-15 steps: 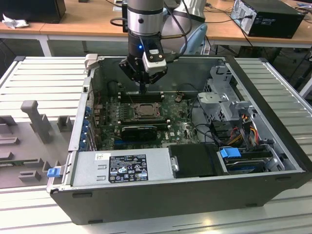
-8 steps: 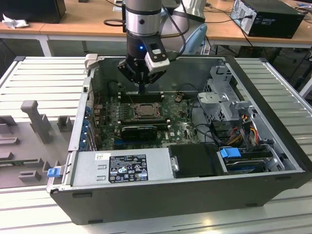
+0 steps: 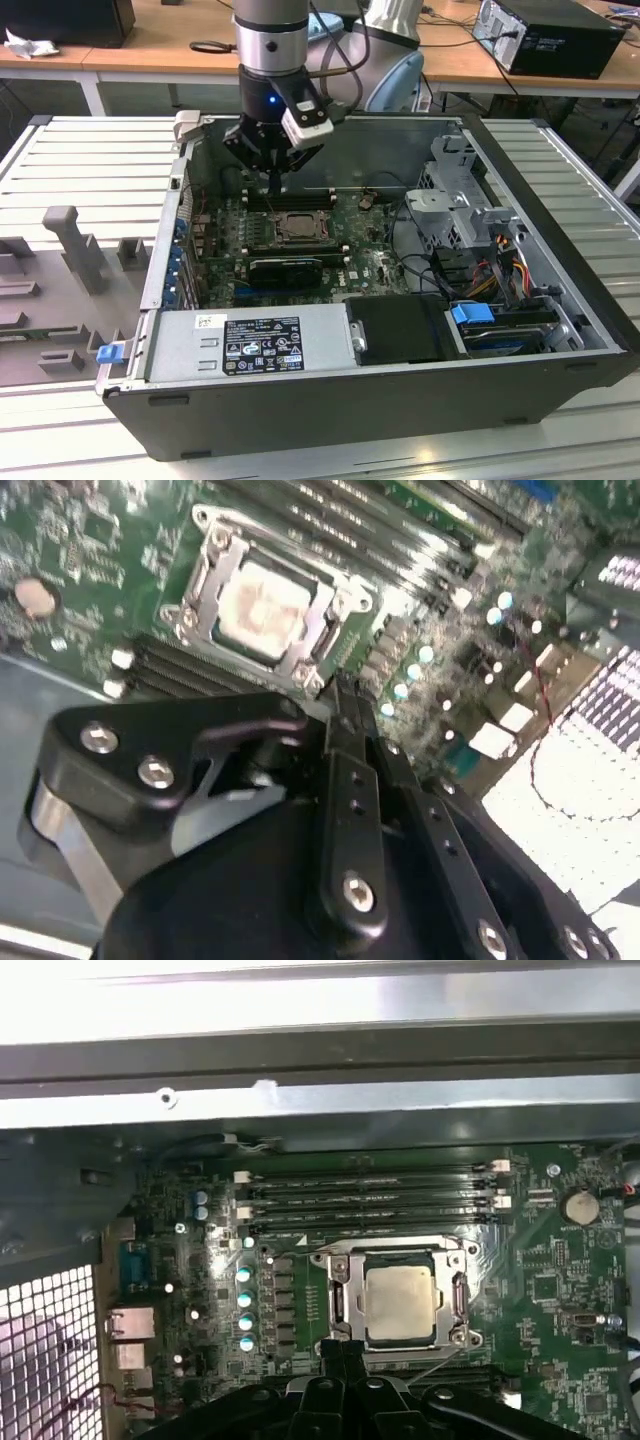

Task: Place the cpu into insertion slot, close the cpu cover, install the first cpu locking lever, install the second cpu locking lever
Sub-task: 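Install the first cpu locking lever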

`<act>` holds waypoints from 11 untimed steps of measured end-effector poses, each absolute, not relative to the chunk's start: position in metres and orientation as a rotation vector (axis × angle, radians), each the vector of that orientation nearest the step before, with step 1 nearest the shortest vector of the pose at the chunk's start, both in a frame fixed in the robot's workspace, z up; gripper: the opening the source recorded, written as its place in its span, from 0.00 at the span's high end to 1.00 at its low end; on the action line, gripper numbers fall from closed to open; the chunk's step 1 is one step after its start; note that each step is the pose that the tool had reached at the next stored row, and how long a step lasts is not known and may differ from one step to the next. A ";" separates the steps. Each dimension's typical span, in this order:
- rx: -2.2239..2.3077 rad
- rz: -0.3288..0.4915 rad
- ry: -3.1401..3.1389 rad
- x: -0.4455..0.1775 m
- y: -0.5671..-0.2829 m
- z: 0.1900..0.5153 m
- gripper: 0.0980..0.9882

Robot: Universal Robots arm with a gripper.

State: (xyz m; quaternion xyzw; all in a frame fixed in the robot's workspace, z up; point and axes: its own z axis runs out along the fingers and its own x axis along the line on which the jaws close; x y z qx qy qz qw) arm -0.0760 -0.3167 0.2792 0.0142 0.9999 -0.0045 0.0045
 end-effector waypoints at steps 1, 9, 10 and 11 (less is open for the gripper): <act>0.035 -0.014 3.132 -0.077 -0.317 0.279 0.99; 0.032 -0.013 3.132 -0.110 -0.313 0.270 0.99; 0.032 -0.013 3.132 -0.111 -0.312 0.269 0.99; 0.033 -0.013 3.132 -0.112 -0.311 0.268 0.99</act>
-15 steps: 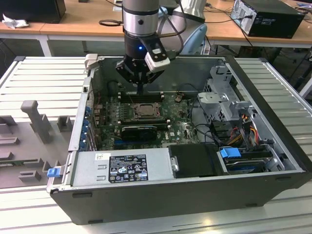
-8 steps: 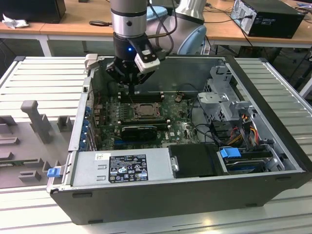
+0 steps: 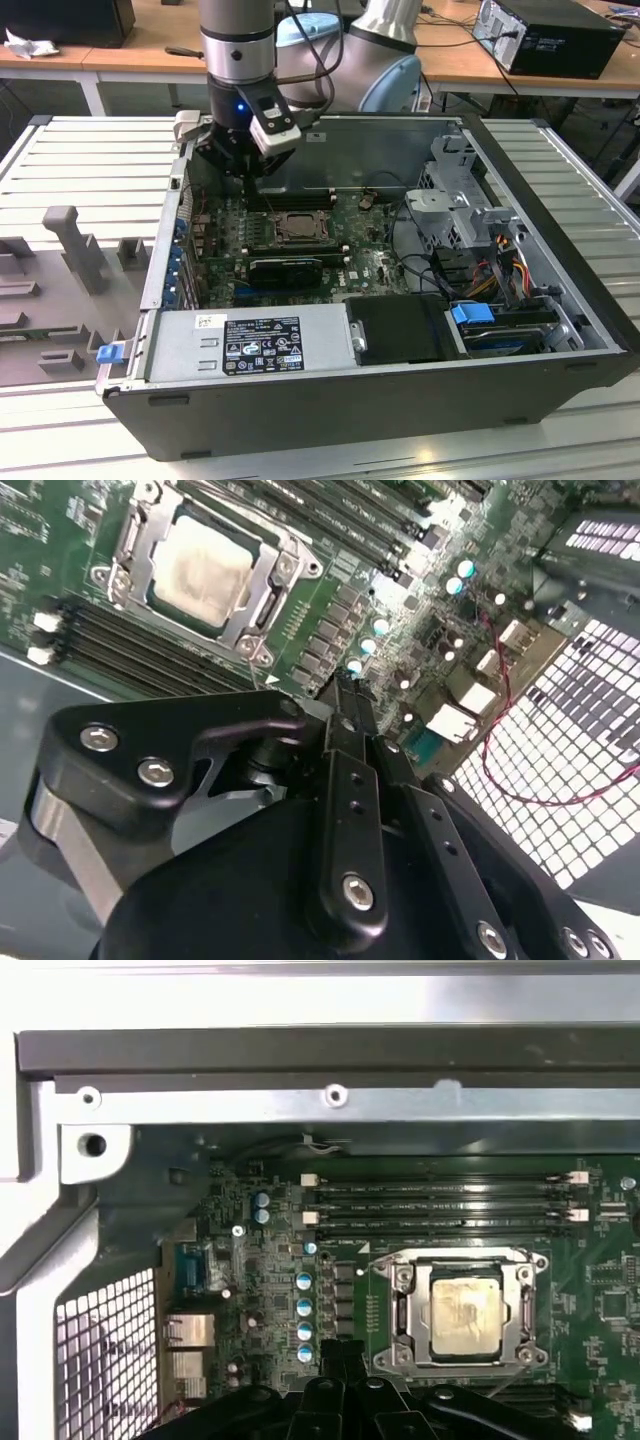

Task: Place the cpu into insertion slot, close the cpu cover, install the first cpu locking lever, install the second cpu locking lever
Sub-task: 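Install the first cpu locking lever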

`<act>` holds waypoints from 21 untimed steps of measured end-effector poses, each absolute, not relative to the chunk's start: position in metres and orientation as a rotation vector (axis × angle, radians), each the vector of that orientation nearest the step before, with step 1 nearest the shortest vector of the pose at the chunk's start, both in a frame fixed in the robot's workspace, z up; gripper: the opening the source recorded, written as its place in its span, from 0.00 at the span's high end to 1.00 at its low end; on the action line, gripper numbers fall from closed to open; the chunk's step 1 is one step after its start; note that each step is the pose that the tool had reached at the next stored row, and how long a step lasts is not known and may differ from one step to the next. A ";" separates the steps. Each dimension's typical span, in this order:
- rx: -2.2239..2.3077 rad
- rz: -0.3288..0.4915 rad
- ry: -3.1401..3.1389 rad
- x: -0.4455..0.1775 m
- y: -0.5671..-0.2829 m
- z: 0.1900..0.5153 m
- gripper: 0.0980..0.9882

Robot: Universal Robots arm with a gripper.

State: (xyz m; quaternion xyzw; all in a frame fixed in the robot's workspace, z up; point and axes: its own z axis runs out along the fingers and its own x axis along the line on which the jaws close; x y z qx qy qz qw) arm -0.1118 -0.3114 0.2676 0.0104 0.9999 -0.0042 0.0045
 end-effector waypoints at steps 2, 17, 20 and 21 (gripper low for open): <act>0.032 -0.012 3.132 -0.113 -0.308 0.266 0.99; 0.033 -0.010 3.132 -0.108 -0.283 0.258 0.99; 0.032 -0.010 3.132 -0.096 -0.282 0.258 0.99; 0.033 -0.010 3.133 -0.092 -0.282 0.258 0.99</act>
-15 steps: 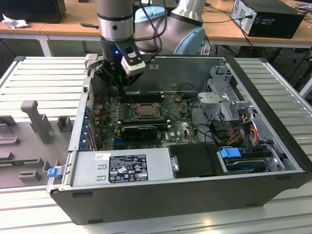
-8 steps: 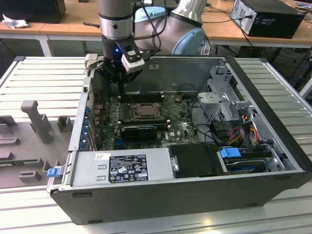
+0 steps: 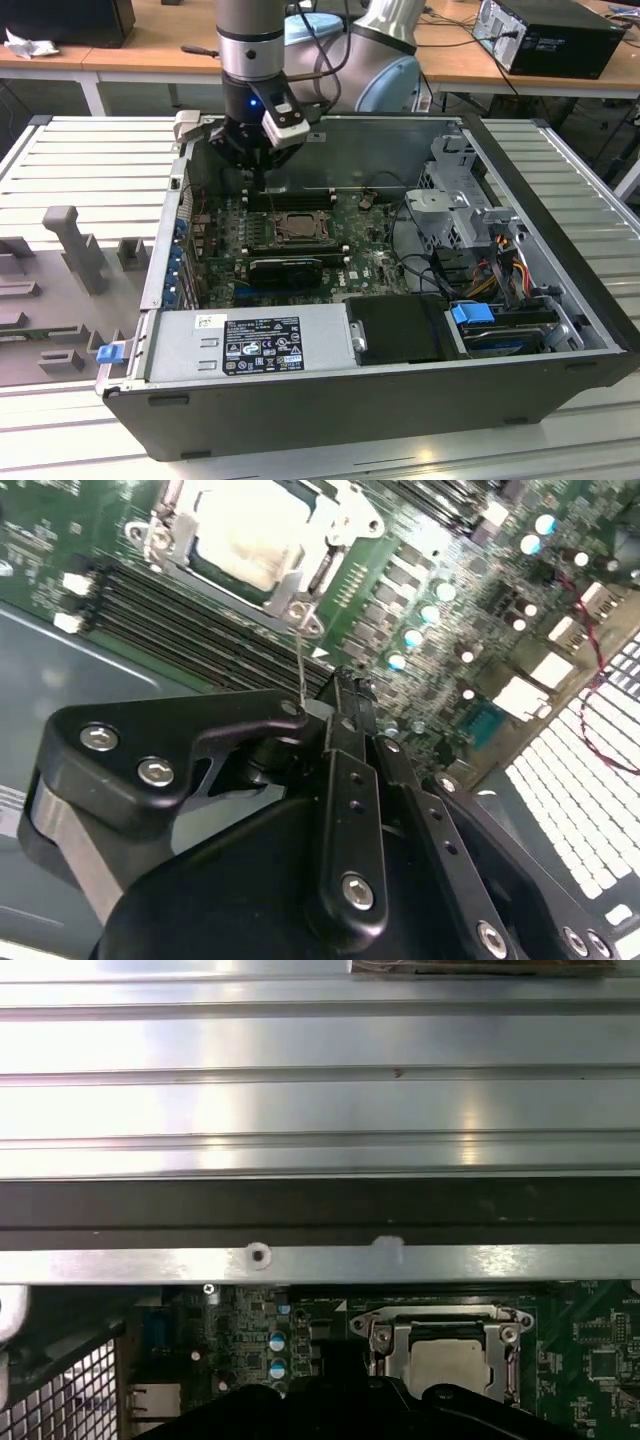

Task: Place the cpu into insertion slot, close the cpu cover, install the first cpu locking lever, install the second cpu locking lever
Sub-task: 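Install the first cpu locking lever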

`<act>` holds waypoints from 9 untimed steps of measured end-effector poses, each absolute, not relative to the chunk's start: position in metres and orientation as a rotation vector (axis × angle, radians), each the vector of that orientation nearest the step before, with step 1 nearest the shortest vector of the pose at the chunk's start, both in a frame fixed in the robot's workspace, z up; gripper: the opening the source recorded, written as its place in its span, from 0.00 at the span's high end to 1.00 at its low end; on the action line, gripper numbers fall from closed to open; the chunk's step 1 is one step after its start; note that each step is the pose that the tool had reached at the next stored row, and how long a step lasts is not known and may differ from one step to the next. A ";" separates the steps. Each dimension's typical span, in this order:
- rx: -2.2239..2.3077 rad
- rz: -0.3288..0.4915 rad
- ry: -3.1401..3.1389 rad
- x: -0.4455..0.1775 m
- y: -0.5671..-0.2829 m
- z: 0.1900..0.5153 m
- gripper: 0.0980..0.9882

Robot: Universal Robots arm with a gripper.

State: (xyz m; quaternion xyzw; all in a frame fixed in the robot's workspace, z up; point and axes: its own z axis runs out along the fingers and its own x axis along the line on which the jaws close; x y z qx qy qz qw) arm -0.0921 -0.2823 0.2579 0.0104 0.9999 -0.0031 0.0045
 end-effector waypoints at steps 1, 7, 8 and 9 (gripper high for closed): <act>0.032 -0.010 3.133 -0.088 -0.282 0.258 0.99; 0.032 -0.010 3.133 -0.061 -0.282 0.257 0.99; 0.033 -0.010 3.133 -0.057 -0.282 0.257 0.99; 0.032 -0.010 3.133 -0.055 -0.282 0.257 0.99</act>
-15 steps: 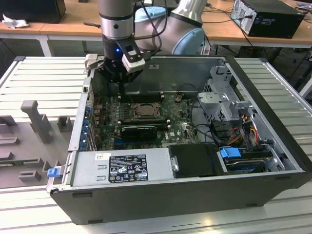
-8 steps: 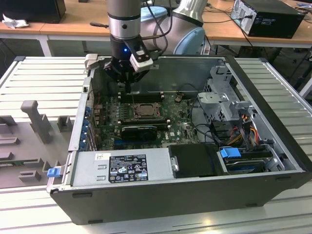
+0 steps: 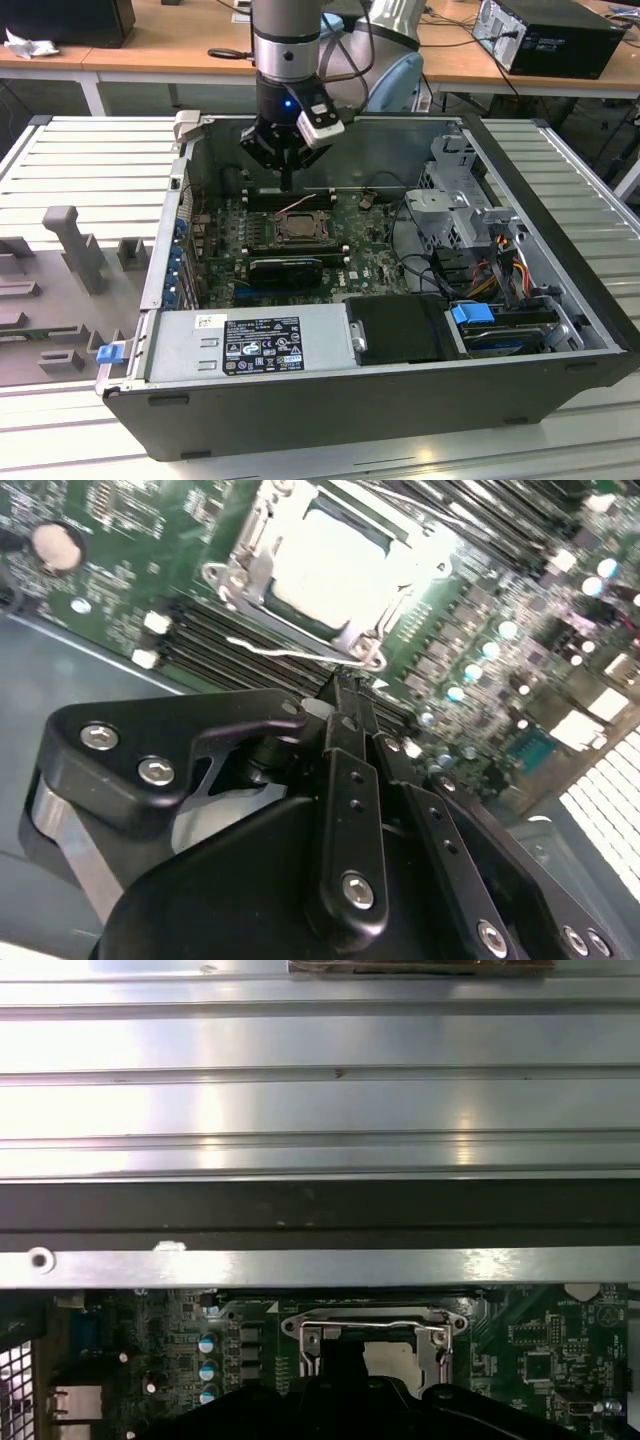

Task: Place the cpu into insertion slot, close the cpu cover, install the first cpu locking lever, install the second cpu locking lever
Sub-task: 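Install the first cpu locking lever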

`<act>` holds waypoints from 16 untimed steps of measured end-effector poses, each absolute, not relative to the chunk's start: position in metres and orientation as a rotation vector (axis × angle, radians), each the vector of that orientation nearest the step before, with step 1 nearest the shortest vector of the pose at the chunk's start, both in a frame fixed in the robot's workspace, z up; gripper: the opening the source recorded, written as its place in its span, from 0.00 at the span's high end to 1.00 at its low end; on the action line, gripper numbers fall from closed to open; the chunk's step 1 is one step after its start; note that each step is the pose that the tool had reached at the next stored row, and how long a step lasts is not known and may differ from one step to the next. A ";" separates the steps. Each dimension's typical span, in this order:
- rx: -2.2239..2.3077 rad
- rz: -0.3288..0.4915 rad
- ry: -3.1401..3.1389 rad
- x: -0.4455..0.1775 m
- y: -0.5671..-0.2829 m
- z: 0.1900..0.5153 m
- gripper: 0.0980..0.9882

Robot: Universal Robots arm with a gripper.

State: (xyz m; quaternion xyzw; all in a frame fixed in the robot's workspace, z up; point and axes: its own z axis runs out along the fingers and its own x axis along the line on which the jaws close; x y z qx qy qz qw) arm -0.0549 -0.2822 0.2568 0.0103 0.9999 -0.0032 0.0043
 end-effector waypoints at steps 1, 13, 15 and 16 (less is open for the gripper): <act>0.032 -0.010 3.133 -0.053 -0.282 0.256 0.99; 0.004 0.105 3.132 -0.052 -0.283 0.242 0.99; -0.013 0.105 3.133 -0.050 -0.283 0.239 0.99; -0.020 0.105 3.133 -0.049 -0.283 0.237 0.99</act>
